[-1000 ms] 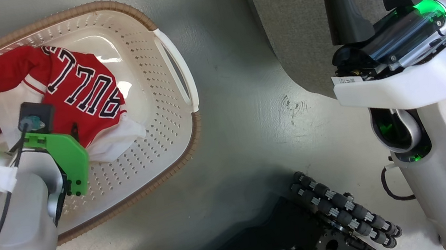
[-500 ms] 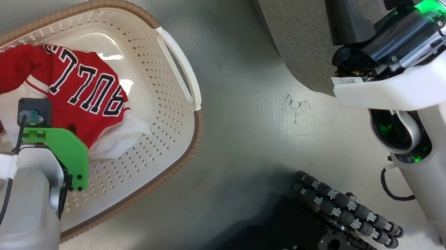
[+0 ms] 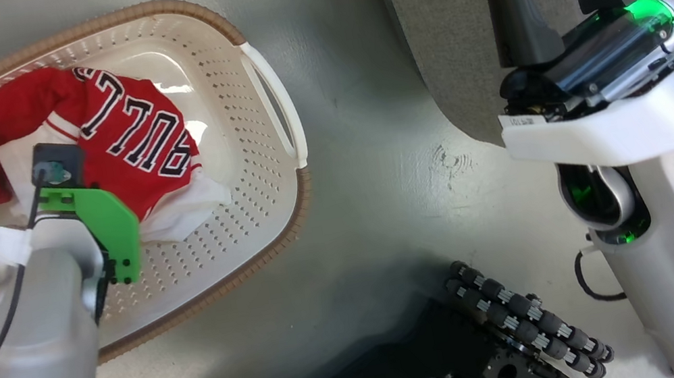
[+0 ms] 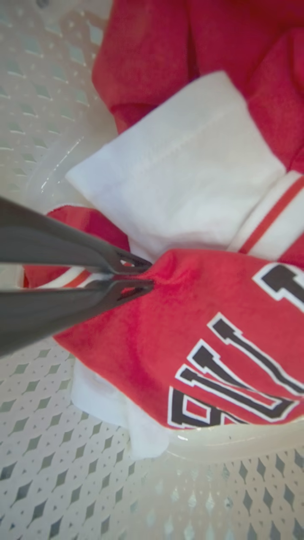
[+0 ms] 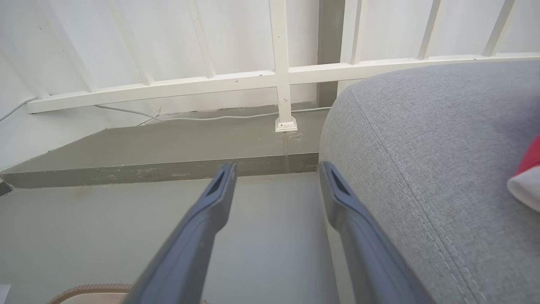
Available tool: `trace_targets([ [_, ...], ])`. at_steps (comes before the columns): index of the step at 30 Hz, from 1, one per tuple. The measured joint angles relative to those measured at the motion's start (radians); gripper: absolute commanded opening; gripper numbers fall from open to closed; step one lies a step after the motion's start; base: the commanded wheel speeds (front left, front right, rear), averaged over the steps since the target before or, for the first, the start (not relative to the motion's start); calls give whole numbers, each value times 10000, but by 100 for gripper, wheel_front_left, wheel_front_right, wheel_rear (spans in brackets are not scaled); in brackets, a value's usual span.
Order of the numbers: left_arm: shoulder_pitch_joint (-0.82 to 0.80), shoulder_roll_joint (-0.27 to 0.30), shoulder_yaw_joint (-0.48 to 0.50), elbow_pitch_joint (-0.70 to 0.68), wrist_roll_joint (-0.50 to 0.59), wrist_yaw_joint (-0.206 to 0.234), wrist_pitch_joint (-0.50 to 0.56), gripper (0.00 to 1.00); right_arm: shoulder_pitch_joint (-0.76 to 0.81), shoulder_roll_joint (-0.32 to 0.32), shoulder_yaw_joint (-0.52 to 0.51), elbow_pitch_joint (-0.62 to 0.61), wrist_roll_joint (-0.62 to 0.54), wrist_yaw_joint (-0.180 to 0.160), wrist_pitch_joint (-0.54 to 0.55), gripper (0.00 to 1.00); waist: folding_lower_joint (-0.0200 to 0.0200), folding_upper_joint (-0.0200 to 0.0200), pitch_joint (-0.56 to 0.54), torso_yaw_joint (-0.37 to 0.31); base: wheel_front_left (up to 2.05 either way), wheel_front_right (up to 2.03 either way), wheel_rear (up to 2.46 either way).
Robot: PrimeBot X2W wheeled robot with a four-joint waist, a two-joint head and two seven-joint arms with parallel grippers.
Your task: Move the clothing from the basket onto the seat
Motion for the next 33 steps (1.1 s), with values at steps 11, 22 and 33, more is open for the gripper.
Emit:
trace_targets([
  [11, 27, -621, -439, 73, 94, -226, -777, 0, -61, -2, -79, 616, -474, 102, -10, 100, 0, 0, -731, 286, 0, 0, 0],
  [22, 482, -1009, -663, 8, 59, -403, -1866, 0, 311, -171, -293, 1480, -698, 188, -10, 100, 0, 0, -1982, 857, 0, 0, 0],
  [33, 928, -1197, -905, -504, -13, -577, -2905, 0, 1060, -466, -663, 2370, -715, 203, -10, 100, -1, 0, -3466, 1542, 0, 0, 0],
])
